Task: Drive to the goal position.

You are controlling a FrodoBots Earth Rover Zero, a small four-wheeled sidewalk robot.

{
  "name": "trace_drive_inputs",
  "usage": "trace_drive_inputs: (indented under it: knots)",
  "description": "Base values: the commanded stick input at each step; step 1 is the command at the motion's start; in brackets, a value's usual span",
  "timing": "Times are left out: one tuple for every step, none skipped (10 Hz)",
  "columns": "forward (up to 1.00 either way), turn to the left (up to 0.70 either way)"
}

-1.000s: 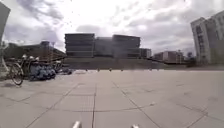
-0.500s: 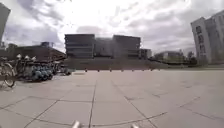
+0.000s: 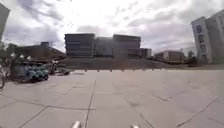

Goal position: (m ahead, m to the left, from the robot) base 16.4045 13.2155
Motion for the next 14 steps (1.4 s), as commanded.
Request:
trace_drive_inputs:
  knots:
    - [0.70,0.00]
    - [0.70,0.00]
    - [0.70,0.00]
    - [0.70,0.00]
    - [0.70,0.00]
    - [0.70,0.00]
    - [0.70,0.00]
    - [0.70,0.00]
    - [0.70,0.00]
    - [0.70,0.01]
    - [0.70,0.02]
    - [0.70,0.04]
    - [0.70,0.05]
    - [0.70,0.07]
